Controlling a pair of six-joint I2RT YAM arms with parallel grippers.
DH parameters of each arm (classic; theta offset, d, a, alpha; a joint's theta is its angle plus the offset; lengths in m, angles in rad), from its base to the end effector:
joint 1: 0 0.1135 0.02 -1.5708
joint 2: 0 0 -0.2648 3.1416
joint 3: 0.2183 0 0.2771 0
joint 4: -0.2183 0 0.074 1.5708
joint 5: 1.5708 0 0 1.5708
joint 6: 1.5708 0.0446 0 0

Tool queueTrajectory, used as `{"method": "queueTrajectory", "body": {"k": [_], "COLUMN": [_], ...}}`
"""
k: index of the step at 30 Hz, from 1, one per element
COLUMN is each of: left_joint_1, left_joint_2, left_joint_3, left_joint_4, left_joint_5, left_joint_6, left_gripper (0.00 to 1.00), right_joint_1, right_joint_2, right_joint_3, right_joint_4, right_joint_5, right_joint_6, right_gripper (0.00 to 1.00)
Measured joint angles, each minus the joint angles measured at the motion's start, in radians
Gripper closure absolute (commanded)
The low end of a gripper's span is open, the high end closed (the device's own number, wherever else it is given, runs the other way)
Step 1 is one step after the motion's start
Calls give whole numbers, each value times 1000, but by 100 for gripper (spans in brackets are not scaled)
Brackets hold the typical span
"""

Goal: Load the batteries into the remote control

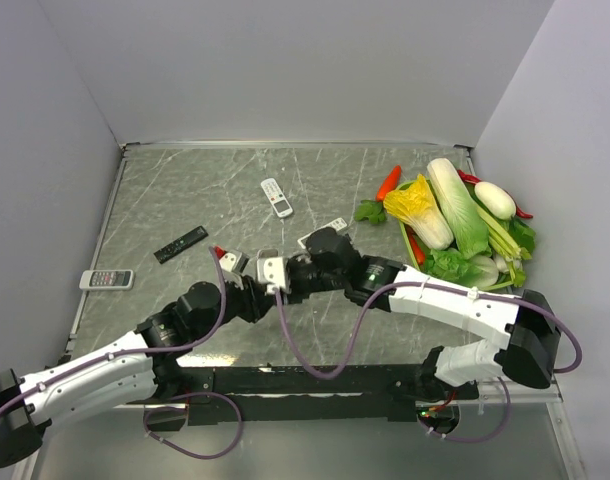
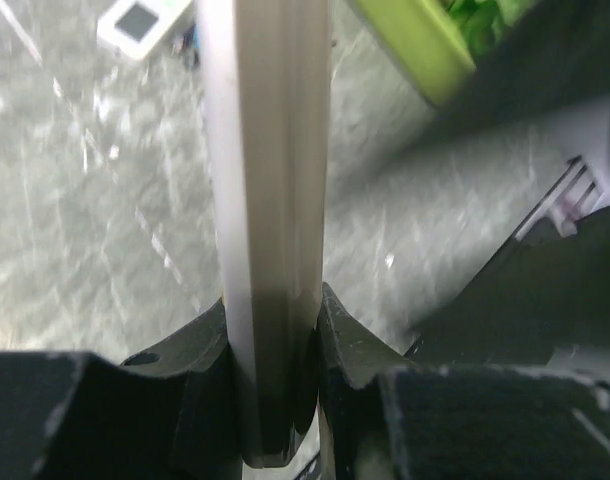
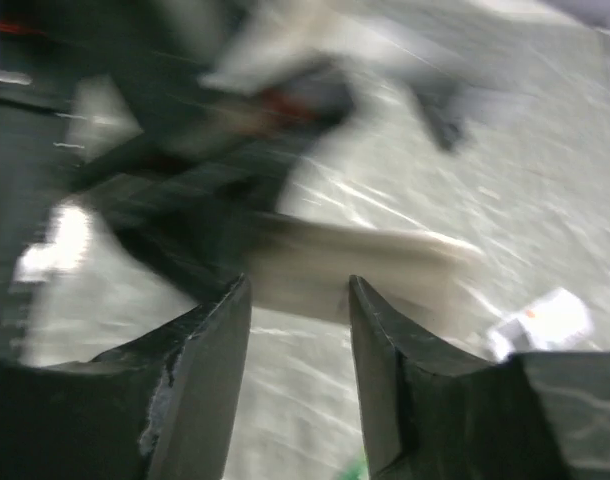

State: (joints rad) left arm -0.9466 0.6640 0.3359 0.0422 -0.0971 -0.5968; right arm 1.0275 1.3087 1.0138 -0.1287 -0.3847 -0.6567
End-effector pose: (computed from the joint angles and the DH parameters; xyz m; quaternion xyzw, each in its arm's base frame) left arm 0.1207 -0.1601 0.2129 0.1105 0.7925 -0.3895 0.4560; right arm 0.1577 0.2936 0.3006 -0.6842 0.4716 0.2560 0.4939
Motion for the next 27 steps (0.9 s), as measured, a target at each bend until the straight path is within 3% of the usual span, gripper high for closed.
{"method": "queueTrajectory", "body": {"k": [8,11,18,27], "left_joint_1": [-14,-18,-17,-17], "left_joint_2": [15,21,24,-9], "left_joint_3": [5,10,12,-22], "left_joint_4": [51,54,97,171], "left_joint_5": [-24,-42,-54,-12], "left_joint_6": [9,-2,-28,-70], "left_gripper": [99,99,99,99], "right_joint_1": [55,57,49,-22], "right_joint_2": [8,-32,-259,-259], "right_joint_3": [-5,-46,-249,-301], "right_joint_4": [-30,-3,175,389], "right_joint_5": [-74,-45,27,-18], "right_joint_6": [33,48,64,97], "right_gripper": [54,48,23,19]}}
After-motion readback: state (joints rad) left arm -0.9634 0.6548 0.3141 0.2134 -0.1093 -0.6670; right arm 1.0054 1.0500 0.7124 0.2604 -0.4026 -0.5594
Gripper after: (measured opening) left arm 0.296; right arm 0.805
